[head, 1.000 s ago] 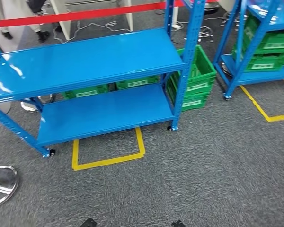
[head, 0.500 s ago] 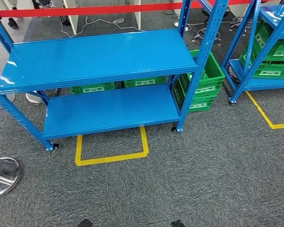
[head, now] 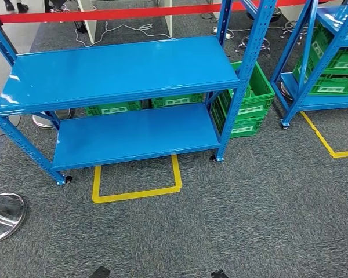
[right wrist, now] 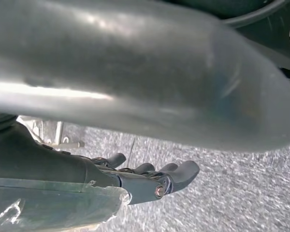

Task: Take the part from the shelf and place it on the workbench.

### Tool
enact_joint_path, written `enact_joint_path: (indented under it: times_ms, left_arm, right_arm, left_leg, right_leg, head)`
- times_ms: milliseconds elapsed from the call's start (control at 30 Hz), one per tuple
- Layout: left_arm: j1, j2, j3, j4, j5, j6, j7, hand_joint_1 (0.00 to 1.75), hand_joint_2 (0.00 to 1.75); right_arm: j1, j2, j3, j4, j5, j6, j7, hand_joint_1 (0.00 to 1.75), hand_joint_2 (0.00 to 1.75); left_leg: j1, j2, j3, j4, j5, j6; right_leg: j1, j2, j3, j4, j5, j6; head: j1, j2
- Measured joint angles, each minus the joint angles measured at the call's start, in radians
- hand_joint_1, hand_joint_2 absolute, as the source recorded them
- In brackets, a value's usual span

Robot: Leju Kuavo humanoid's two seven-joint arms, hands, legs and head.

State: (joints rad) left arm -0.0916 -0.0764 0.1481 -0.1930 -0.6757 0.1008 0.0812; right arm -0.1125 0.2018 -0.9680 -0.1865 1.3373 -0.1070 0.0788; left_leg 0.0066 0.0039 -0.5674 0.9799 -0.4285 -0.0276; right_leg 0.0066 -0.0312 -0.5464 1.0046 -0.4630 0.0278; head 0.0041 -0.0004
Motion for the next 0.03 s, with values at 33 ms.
enact_joint_path:
  times_ms: [33]
  left_arm:
    - [0.0, -0.001, 0.005, 0.0, 0.003, 0.001, 0.003, 0.0, 0.0]
  right_arm:
    - [0.0, 0.0, -0.002, 0.0, -0.002, 0.001, 0.0, 0.0, 0.0]
  left_leg:
    - [0.0, 0.0, 0.0, 0.0, 0.0, 0.0]
  right_leg:
    - [0.0, 0.0, 0.0, 0.0, 0.0, 0.0]
  head:
    - [0.0, 0.0]
